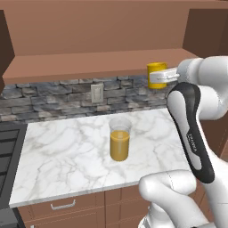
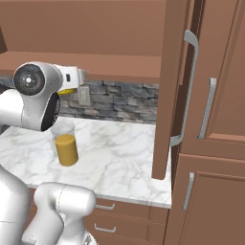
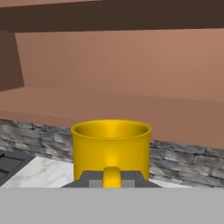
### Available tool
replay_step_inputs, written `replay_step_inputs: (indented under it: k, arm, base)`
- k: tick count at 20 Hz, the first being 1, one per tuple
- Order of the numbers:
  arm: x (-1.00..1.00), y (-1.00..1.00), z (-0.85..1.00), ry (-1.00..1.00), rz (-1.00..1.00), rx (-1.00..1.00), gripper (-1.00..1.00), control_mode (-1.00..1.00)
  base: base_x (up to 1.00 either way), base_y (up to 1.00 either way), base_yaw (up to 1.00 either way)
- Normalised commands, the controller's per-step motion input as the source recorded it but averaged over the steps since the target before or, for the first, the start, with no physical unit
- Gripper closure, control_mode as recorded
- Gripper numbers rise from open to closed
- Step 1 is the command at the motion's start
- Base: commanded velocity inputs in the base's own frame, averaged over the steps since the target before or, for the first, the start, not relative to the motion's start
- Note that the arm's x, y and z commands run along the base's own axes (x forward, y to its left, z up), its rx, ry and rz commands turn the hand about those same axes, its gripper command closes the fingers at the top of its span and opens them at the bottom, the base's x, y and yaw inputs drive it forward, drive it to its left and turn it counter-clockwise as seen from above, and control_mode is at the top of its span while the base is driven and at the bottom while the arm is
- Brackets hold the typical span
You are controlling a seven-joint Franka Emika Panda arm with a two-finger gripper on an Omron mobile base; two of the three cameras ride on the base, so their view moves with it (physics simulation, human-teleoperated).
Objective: There is a tray on the dining counter. Grab the cup, mug, and pitcher and place them on the tray. The pitcher may be placed next to the tray if it cannot fit the tray.
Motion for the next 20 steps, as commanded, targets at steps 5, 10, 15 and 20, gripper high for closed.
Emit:
replay_step_inputs:
  k: [5,10,15,20]
  arm:
    - [-0.27,-0.2,0.05,0.0,-0.07,0.04,1.0,-1.0]
    - [-0.22,-0.16,0.0,0.0,-0.02,0.05,1.0,-1.0]
    - [-0.04,-0.03,0.0,0.0,-0.04,0.01,1.0,-1.0]
    - [0.0,0.0,0.0,0.0,-0.04,0.0,1.0,-1.0]
  base:
    - [0.0,0.0,0.0]
    - [0.0,0.0,0.0]
    - [0.0,0.0,0.0]
    - [0.0,0.0,0.0]
